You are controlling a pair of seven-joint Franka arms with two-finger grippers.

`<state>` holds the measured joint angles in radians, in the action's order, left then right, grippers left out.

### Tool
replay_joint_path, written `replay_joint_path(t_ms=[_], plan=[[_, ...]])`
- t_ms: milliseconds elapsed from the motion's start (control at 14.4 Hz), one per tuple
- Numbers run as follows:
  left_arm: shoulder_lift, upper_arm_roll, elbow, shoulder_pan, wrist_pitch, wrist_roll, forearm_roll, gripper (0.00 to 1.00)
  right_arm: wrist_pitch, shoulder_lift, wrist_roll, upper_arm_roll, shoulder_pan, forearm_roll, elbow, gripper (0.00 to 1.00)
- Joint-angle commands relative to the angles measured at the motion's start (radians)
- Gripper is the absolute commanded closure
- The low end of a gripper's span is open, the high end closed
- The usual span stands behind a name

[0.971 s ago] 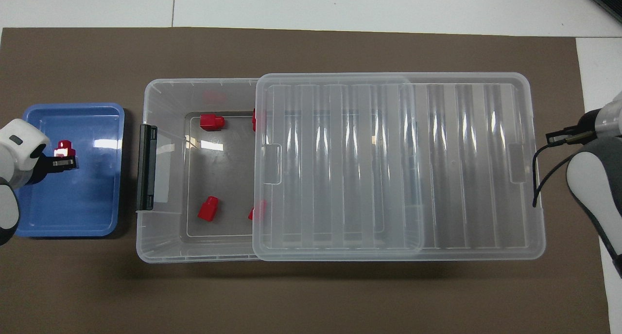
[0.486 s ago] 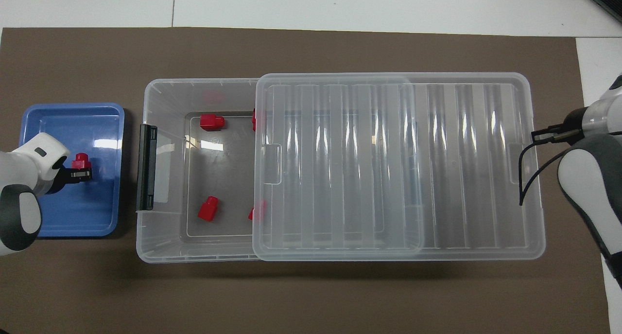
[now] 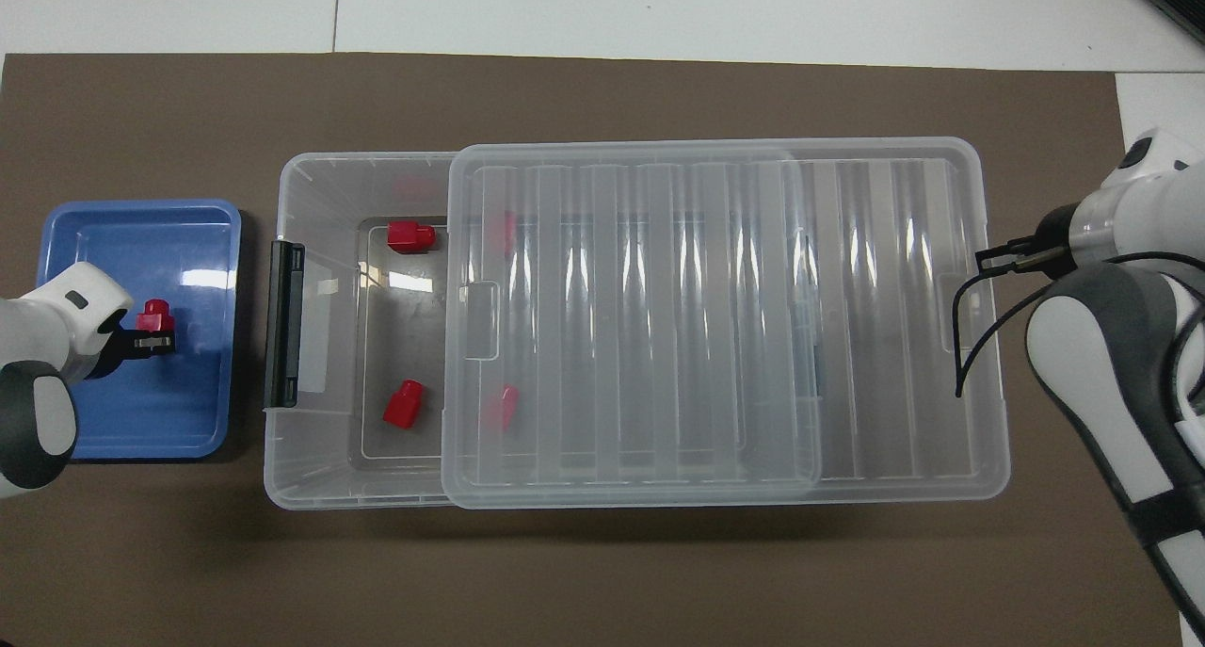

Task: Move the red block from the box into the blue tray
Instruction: 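Lower the block into the tray while the right gripper slides the lid shut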

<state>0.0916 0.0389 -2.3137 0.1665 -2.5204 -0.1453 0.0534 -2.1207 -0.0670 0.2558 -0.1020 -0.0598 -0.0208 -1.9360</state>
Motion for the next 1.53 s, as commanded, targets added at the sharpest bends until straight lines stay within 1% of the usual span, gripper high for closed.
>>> replay_joint_path(t_ms=[0,208,694,971,1318,1457], plan=[[-0.027,-0.001,-0.044,0.005,-0.024,-0.033,-0.017,1.00,-0.007,0.015,-0.053,-0.001,-0.038,-0.022,-0.017,1.00],[-0.033,-0.001,-0.047,0.011,-0.020,-0.049,-0.017,1.00,-0.008,0.012,-0.096,-0.001,-0.071,-0.025,-0.017,1.00],[-0.047,-0.001,-0.079,0.011,-0.024,-0.068,-0.017,1.00,-0.010,0.006,-0.158,-0.001,-0.144,-0.094,-0.015,1.00],[-0.061,-0.001,-0.090,0.011,-0.026,-0.069,-0.017,1.00,-0.016,0.006,-0.222,0.001,-0.189,-0.096,-0.014,1.00],[-0.059,-0.001,-0.090,0.010,-0.040,-0.069,-0.017,1.00,-0.016,0.006,-0.230,0.001,-0.196,-0.096,-0.014,1.00],[-0.058,-0.001,-0.090,0.010,-0.050,-0.069,-0.017,1.00,-0.016,0.006,-0.231,0.001,-0.215,-0.096,-0.014,1.00]])
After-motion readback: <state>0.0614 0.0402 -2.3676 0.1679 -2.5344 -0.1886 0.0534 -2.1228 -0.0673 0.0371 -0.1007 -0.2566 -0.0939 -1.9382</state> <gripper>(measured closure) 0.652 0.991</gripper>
